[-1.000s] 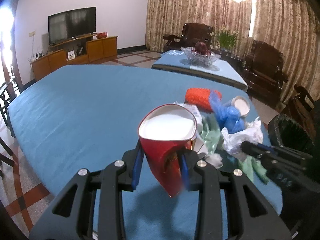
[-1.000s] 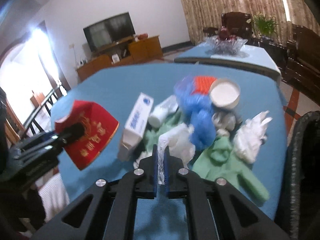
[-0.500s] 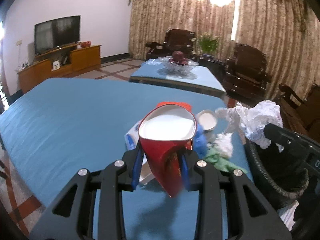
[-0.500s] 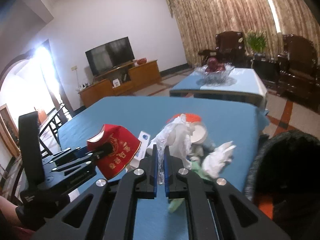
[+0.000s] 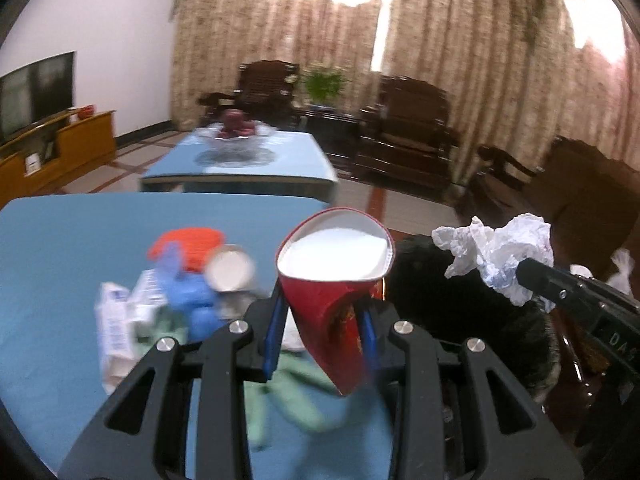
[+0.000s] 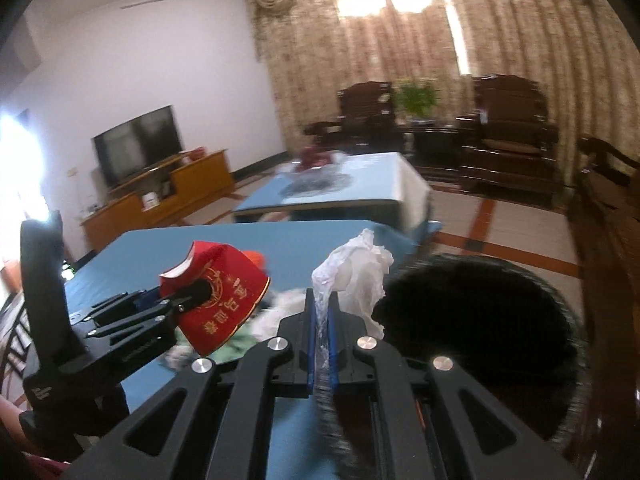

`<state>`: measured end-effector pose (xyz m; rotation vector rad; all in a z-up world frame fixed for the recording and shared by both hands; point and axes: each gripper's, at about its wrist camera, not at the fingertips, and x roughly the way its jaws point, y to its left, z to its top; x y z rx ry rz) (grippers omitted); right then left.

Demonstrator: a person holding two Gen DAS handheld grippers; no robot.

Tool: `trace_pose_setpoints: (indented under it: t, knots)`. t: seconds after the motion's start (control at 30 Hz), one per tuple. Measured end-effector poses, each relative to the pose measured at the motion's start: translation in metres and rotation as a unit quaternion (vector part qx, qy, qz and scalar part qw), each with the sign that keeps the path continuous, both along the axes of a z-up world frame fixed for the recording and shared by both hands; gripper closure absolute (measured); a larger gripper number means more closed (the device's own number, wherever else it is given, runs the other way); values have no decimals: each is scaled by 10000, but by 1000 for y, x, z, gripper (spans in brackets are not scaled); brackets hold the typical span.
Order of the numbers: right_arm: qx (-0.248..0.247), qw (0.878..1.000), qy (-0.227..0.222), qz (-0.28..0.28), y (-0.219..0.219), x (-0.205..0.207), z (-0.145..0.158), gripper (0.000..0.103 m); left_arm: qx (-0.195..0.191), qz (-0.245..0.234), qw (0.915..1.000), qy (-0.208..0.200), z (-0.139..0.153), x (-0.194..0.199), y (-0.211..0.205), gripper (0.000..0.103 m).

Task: Collect trash
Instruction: 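Drop the tissues and red packet into the bin with both grippers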

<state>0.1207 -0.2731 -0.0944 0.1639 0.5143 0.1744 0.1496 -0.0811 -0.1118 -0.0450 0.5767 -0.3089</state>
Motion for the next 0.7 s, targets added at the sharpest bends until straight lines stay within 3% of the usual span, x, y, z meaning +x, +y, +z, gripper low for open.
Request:
trace_pose_setpoints:
  t: [0.33,0.43,0.53,0.57,0.63,0.7]
  knots:
    - [-84,9961,282,-828,-75,-1,-32,98,-105,-625,9979,118,-18,30,-87,72]
    - [-116,9937,396,-1040,-89,2,-39,94,-128,-836,9962,212,-24,38,-107,69]
    - [-157,9905,434,-1292,-102,-1,-43,71,-189,-958,9948,293,-27,41,-114,36]
    - [-151,9898,445,-1348,-104,1,-43,59,-234,-973,9946,275,-27,41,-112,35]
    - [-138,9883,449,-1451,-108,-2,-44,47,-237,-998,9943,285,-26,40,-108,33]
    - [-189,9855,433,-1631,-110,-2,-44,23,-208,-926,9952,234,-24,38,-97,31]
